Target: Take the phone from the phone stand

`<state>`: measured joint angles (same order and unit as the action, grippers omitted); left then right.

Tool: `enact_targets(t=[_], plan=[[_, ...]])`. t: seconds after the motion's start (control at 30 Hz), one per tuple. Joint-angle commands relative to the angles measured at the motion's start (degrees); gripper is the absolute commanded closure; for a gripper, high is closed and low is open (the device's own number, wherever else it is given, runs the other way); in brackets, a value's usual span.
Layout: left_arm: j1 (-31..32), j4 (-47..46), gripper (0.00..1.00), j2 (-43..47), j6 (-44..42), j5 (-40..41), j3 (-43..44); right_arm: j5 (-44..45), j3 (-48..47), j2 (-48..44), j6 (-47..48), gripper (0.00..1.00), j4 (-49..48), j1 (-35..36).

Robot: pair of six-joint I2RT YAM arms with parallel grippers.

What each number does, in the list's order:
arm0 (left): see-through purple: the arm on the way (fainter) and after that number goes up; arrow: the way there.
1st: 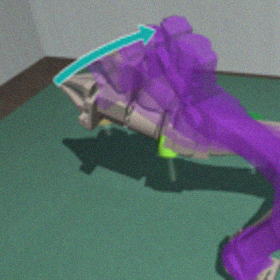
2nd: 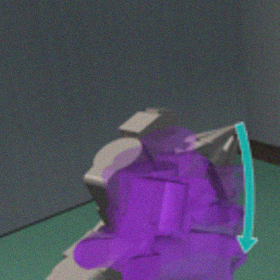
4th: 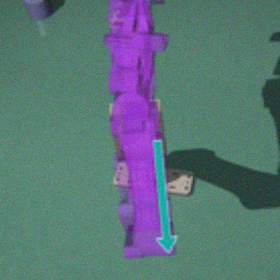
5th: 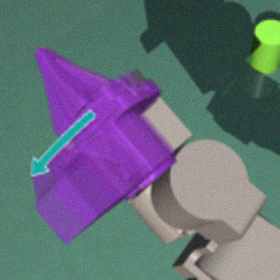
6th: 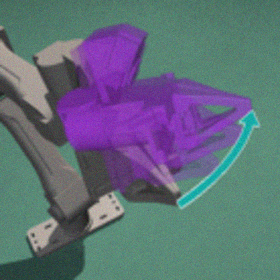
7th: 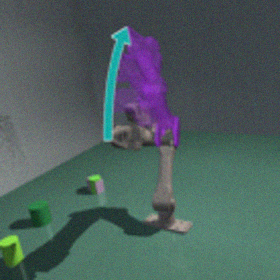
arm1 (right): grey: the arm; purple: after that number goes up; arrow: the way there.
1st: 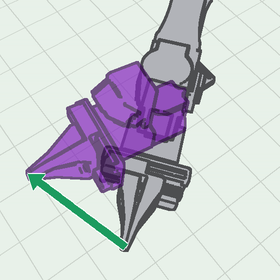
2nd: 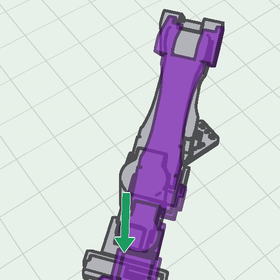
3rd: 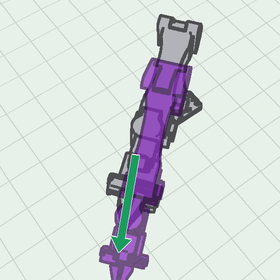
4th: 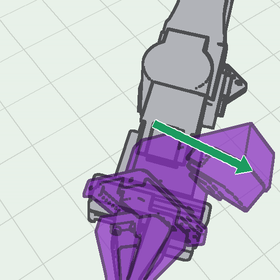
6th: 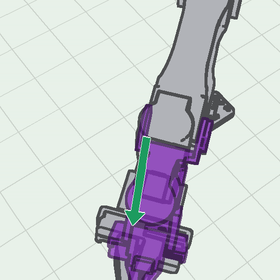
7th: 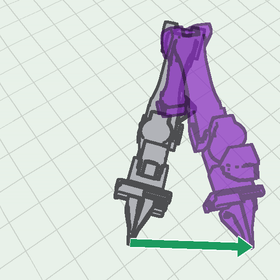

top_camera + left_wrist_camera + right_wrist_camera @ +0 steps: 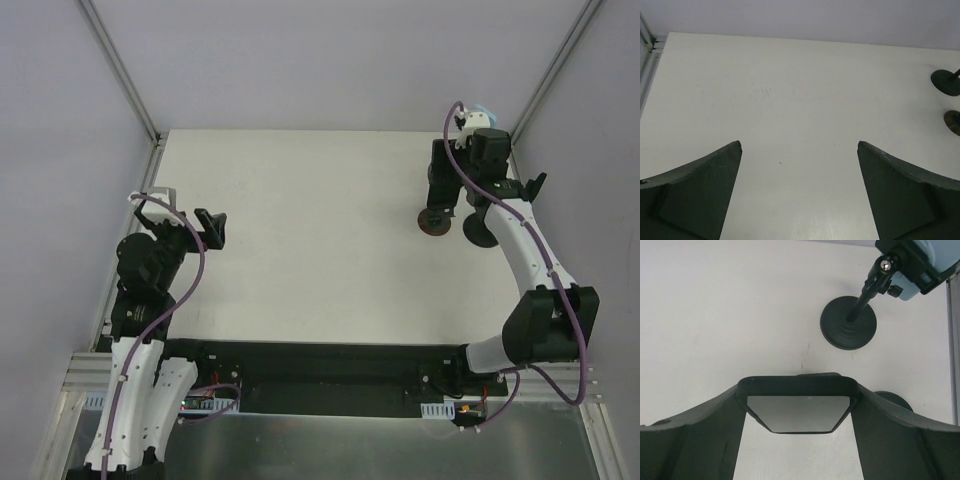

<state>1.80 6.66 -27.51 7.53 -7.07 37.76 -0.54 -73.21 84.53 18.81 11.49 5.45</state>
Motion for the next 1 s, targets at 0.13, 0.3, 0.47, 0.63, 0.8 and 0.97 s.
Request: enact_targets(t=[0.13,0.3,0.47,0.63,0.8,0.97], plan=[[1.0,-0.32,0.01,-10.36,9.86,-14.1,9.17,3.16,1.4,-12.37,-13.96,0.86,-2.0,5.34],[9.78,-2.78,0.01,-16.43,9.17,-11.24,10.14,2.91,5.53,-16.06,-23.19,0.9,-2.69,10.8],[22.18,-8.22,0.01,-22.84,6.71,-5.94,10.85,2.74,9.57,-17.82,-30.21,0.9,-2.7,17.04],[31.23,-18.15,0.01,-27.59,8.38,-4.8,8.21,1.16,15.88,-20.9,-35.15,0.91,-5.32,20.2],[39.06,-27.11,0.01,-35.41,6.98,-2.77,7.5,-4.73,19.59,-22.21,-40.59,0.91,-9.19,21.18],[43.63,-28.1,0.01,-42.61,4.87,-2.95,9.96,-7.72,21.79,-23.62,-42.45,0.91,-11.04,21.79]])
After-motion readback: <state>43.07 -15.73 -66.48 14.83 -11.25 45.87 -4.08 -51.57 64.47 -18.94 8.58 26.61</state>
